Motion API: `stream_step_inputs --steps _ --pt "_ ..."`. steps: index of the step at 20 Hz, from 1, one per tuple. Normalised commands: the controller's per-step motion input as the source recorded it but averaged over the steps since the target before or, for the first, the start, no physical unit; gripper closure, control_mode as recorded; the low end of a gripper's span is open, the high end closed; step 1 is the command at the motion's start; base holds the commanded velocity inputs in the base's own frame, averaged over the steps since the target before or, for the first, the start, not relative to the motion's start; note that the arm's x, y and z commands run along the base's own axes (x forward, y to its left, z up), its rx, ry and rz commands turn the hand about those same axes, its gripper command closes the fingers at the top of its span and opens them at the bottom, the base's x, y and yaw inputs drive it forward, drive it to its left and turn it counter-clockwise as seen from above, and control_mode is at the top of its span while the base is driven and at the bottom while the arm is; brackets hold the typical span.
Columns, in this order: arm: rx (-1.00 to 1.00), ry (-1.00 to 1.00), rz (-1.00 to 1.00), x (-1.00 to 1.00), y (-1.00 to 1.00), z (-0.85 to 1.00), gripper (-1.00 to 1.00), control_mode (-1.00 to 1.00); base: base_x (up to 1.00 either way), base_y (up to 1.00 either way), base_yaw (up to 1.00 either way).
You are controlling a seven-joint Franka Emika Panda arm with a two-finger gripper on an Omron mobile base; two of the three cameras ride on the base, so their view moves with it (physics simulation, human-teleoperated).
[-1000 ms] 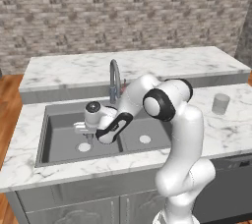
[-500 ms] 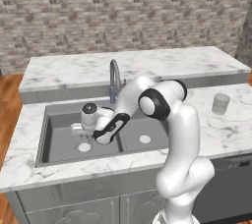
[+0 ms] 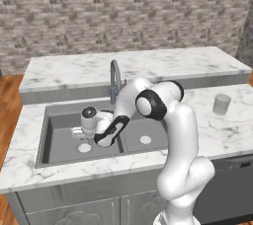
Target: Move any existing items from the left basin to the right basin for drying. Then move the glass cup from the counter to the left basin of the sink for washing.
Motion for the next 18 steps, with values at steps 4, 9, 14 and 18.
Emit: stream_step_inputs --steps 4,9,14,18 --pt "0.00 0.00 0.00 0.06 0.00 -0.09 -1.00 -1.00 0.00 0.00 0.00" --pt "0.00 0.00 0.00 0.07 0.00 -0.11 -1.00 -1.00 0.00 0.00 0.00" --pt "0.00 0.00 0.00 0.07 0.00 -0.11 -1.00 -1.00 0.00 0.00 0.00" --pt "0.00 0.00 0.00 0.06 0.00 -0.11 -1.00 -1.00 0.00 0.00 0.00"
